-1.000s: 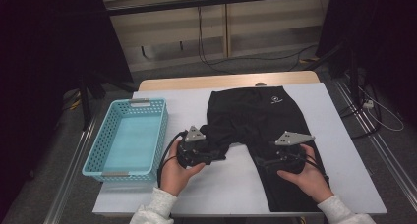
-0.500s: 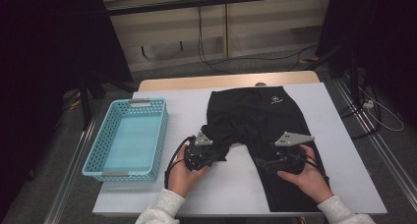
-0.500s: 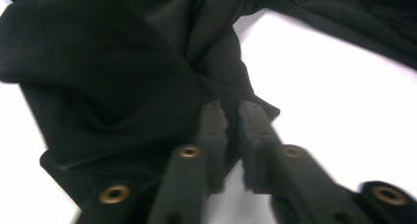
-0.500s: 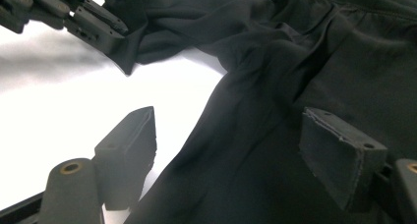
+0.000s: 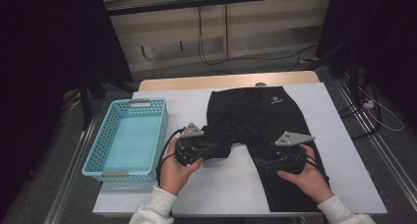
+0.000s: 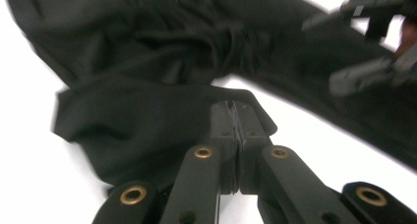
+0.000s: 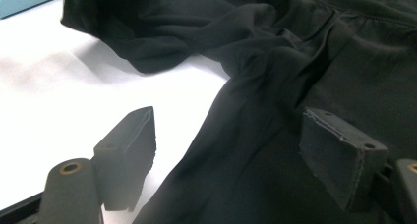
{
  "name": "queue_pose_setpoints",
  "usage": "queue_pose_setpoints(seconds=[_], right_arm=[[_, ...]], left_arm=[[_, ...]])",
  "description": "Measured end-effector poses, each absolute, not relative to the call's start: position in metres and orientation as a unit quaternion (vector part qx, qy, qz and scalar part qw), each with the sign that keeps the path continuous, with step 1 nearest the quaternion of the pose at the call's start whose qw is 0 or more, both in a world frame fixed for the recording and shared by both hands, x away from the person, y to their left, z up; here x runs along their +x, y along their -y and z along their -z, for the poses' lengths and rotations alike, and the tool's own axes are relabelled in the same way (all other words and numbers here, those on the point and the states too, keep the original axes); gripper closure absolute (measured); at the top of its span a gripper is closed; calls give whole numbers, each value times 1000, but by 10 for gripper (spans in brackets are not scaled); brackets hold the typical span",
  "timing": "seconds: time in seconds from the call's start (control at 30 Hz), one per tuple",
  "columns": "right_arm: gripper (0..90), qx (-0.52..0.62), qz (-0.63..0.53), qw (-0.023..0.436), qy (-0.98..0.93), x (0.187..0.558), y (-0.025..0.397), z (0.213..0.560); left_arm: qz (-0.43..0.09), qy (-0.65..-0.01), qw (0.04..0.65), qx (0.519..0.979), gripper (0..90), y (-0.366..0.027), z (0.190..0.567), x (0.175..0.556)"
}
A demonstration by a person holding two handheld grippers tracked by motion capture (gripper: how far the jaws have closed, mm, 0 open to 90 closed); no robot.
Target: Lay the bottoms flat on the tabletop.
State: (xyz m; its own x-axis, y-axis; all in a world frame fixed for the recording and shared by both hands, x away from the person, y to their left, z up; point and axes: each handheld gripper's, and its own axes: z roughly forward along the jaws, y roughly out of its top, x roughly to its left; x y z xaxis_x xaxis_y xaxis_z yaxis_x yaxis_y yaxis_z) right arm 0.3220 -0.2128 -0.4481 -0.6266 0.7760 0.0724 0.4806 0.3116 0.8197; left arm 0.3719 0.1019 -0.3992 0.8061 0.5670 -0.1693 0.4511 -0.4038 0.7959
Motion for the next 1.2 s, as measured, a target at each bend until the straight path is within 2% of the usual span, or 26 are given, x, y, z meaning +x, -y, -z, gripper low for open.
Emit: queue_pose_setpoints(seconds=[0.13,0.4,1.0,1.2], right_arm=[[217,394,-436,169,-791,321,211,447],[205,391,-436,166,-793,323,205,448],[201,376,-443,149,-800,328,179,449],[232,373,-449,141,-800,333,163,449]], left_arm=[[-72,-320,472,818,889,-118,390,376],[-77,-351,477,802,890,-135,399,386],[-97,-350,467,806,889,-134,396,383],[-97,-349,466,807,889,-134,397,383]])
